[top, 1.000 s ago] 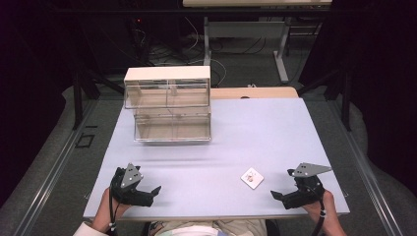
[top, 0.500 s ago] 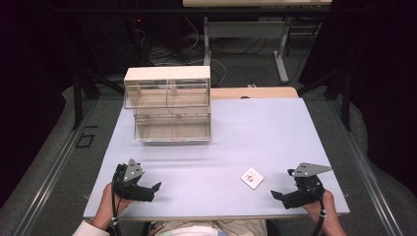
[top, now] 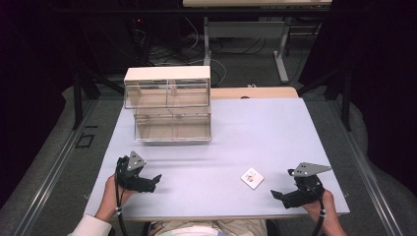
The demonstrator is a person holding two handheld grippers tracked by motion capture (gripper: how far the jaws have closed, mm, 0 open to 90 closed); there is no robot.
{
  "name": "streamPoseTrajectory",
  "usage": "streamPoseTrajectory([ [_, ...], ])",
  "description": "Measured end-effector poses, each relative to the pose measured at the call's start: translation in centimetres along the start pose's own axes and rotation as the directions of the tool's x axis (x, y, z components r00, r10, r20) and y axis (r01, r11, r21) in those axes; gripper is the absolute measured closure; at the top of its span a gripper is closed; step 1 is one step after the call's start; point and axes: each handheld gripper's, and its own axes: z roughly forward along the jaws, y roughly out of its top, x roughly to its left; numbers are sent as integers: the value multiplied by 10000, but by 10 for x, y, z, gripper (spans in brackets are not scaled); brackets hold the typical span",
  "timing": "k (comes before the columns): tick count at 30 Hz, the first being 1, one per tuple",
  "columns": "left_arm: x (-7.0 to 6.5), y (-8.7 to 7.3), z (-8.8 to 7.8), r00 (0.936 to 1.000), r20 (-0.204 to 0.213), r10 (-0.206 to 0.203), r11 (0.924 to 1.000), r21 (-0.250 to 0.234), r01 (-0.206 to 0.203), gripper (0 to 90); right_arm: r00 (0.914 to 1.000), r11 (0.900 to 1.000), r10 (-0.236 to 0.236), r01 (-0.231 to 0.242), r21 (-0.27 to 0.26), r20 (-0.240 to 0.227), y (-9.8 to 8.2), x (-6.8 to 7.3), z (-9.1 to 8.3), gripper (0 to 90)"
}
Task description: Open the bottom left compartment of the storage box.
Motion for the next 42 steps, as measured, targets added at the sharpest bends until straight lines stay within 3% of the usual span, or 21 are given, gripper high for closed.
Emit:
streamPoseTrajectory([
  [14,15,11,12,9989,-343,-315,9995,68,317,12,10000,10000,3,-3,-19,16,0,0,0,5],
  [17,17,12,12,9980,-458,-433,9990,45,436,77,10000,9999,42,-41,-157,79,0,0,1,5],
  [19,21,12,12,9957,-715,-585,9982,-193,573,165,10000,9999,44,-43,-166,75,0,0,1,5],
  [21,22,13,11,9957,-667,-646,9979,-121,639,181,9999,9999,42,-41,-162,91,0,0,1,5],
  [22,24,13,10,9949,-751,-669,9977,-195,656,244,10000,9999,17,-16,-159,68,0,0,0,5],
  [27,29,11,11,9910,-965,-931,9954,-321,904,393,10000,9998,-74,74,-167,3,0,-1,1,5],
  [30,34,10,10,9871,-1068,-1190,9927,-327,1161,496,10000,9999,-44,45,-103,70,0,-1,1,5],
  [34,42,9,8,9750,-1316,-1792,9819,-857,1689,624,10000,9999,-46,47,-164,60,0,-1,1,5],
  [37,46,8,8,9668,-1491,-2074,9761,-974,1943,703,10000,9999,-25,26,-145,77,0,0,1,5],
  [41,49,7,9,9628,-1577,-2196,9739,-937,2067,795,10000,10000,-32,32,-79,36,0,-1,1,5],
  [42,51,8,8,9642,-1678,-2055,9774,-847,1935,818,10000,10000,-33,34,-83,24,0,-1,1,6],
])
